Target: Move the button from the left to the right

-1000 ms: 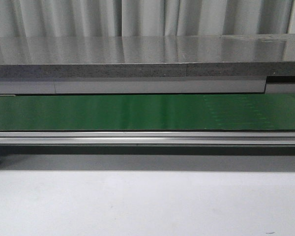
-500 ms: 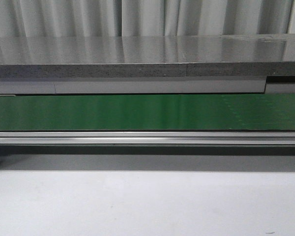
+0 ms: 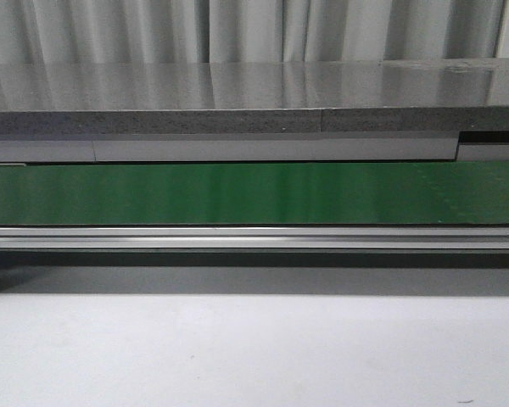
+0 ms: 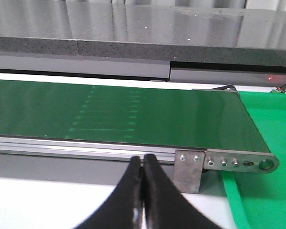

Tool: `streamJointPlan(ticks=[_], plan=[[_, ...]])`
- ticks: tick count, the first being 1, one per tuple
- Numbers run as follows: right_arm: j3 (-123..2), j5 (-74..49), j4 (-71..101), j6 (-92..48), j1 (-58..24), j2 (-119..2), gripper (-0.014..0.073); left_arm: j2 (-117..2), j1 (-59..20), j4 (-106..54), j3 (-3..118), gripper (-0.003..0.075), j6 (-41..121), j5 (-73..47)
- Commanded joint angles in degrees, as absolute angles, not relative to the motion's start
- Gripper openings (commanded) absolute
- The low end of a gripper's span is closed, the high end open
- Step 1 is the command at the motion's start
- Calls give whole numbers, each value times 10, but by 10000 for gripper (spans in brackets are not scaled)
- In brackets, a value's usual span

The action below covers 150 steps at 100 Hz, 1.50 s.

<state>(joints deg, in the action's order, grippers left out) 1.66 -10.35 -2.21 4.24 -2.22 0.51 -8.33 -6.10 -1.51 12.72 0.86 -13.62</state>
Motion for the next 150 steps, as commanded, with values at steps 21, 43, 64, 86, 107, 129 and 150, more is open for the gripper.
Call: streamJointPlan(ticks=[21,43,64,86,107,129,150], plan=[[17,-58,-25,41,-22,15,-68,-270,-66,-23,348,5,5,-334],[17,-58,-25,41,-22,15,-68,-352,-66,-23,396,5,5,-368],[17,-58,-25,41,-22,15,-68,-376,-66,-23,396,5,5,-369],[17,-58,-25,41,-22,15,-68,-376,-66,-23,396,5,5,-369],[17,-58,-25,41,-22,15,-68,-376,-66,-22,396,31,5,-370],[17,-58,-25,41,-22,15,-68,-376,-66,-19,396,400,5,-370],[17,-58,-25,41,-22,15,-68,-376,-66,-16,396,635,5,-368]])
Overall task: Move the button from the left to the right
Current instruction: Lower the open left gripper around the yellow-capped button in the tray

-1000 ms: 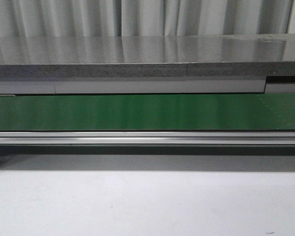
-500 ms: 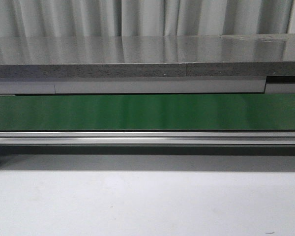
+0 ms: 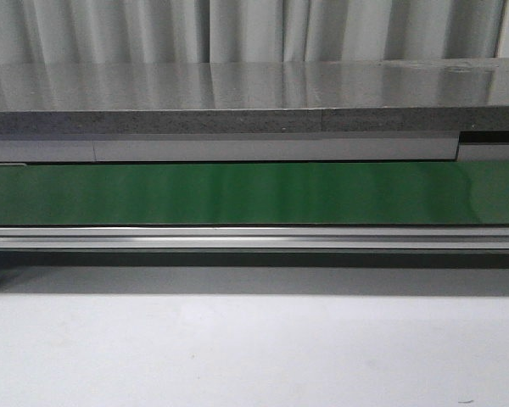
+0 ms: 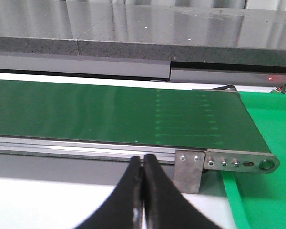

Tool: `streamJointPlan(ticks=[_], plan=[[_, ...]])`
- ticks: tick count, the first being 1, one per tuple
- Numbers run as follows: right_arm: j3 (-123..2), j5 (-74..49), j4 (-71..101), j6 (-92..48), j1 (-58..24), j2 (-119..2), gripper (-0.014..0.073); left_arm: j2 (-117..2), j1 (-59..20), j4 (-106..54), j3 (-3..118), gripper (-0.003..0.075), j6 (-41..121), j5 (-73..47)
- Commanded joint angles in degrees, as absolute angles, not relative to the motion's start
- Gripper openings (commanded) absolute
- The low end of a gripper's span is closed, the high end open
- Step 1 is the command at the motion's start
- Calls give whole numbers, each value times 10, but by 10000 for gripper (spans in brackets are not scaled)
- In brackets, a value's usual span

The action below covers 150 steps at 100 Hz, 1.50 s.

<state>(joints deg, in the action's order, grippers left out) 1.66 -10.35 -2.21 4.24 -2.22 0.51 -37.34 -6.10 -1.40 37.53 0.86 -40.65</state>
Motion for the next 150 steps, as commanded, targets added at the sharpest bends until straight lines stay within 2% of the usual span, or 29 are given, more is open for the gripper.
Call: streamJointPlan(ticks=[1,33,49,83,112,150], plan=[[17,-58,-25,41,-22,15,-68,-376,-66,-16,396,634,5,-369],[17,-58,-25,41,-22,15,-68,-405,-48,19,407,632,-26,-388],[17,-58,-25,41,-22,15,-68,-482,15,49,468,632,-26,-441],[17,-58,-25,41,-22,15,-68,-685,144,53,616,632,25,-459],[17,-58,-25,41,-22,15,-68,-860,152,53,688,632,51,-468],[17,-58,-25,41,-22,15,-68,-972,152,58,713,632,51,-445]])
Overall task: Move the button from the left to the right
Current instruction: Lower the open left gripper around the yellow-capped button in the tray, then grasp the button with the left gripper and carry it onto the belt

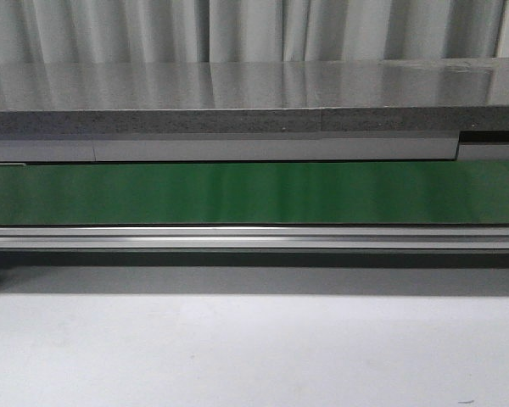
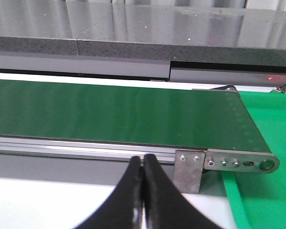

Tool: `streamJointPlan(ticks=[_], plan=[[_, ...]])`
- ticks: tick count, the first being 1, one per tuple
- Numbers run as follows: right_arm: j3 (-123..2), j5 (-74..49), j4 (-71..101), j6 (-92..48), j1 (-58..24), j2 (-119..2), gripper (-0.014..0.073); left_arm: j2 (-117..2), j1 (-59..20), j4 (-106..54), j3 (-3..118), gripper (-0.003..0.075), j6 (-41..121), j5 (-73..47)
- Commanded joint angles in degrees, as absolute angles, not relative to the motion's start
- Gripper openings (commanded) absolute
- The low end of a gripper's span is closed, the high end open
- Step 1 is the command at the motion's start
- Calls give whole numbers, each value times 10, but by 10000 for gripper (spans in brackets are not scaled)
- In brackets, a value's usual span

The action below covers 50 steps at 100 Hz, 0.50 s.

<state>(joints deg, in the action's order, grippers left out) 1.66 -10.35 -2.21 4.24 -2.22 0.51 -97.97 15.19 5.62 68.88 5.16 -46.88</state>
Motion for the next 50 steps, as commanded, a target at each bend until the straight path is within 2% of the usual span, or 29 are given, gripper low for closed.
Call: streamJointPlan(ticks=[1,50], plan=[[17,-58,-25,41,-22,15,-68,-974,152,58,715,632,51,-445],[17,-58,-25,41,-22,15,-68,-1040,152,58,717,632,51,-402]])
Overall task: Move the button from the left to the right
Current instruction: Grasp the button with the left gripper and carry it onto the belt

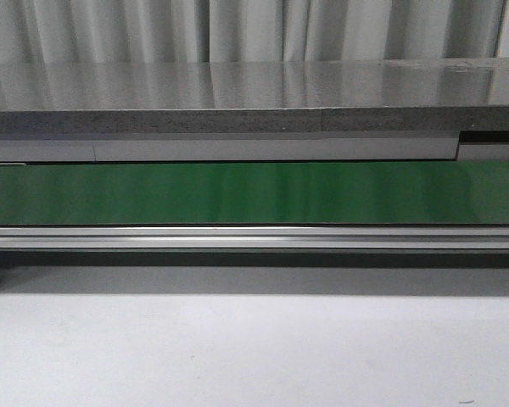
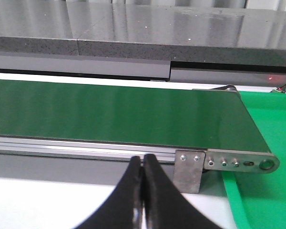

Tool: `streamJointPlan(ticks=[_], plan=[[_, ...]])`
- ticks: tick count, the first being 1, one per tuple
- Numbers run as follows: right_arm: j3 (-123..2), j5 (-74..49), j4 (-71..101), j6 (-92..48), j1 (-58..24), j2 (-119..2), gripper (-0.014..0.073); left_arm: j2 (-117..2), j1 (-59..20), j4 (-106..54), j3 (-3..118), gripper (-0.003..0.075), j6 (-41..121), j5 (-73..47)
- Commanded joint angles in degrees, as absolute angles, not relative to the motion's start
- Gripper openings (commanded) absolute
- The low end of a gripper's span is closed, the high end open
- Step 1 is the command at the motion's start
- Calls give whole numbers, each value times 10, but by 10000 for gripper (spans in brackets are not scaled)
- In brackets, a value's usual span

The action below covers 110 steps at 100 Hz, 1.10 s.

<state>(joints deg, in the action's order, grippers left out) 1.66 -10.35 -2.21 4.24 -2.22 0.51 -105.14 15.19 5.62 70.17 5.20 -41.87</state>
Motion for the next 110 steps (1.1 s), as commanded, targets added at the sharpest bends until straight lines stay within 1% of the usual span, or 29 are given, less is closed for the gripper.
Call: streamJointPlan(ticks=[1,39,47,54,55,56,59,61,65,67,68,73,85,87,110], plan=[[17,-58,-25,41,-22,15,-68,-1042,152,58,717,632,51,-402],[17,-58,-25,41,-22,15,-68,-1082,152,52,717,632,51,-399],[17,-58,-25,41,-22,15,-68,-1082,152,51,717,604,51,-399],[17,-58,-25,41,-22,15,-68,-1082,152,51,717,529,51,-402],[17,-58,-25,41,-22,15,-68,-1082,152,51,717,498,51,-403],[17,-58,-25,41,-22,15,-68,-1082,152,51,717,498,51,-403],[17,-58,-25,41,-22,15,-68,-1082,152,51,717,441,51,-406],[17,-58,-25,41,-22,15,-68,-1082,152,51,717,417,51,-408],[17,-58,-25,41,-22,15,-68,-1082,152,51,717,342,51,-411],[17,-58,-25,41,-22,15,-68,-1082,152,51,717,293,51,-412],[17,-58,-25,41,-22,15,-68,-1082,152,51,717,293,51,-414],[17,-58,-25,41,-22,15,-68,-1082,152,51,717,196,51,-417],[17,-58,-25,41,-22,15,-68,-1076,152,50,717,22,51,-424],[17,-58,-25,41,-22,15,-68,-1074,152,50,717,5,51,-424],[17,-58,-25,41,-22,15,-68,-1022,152,47,730,5,51,-435]])
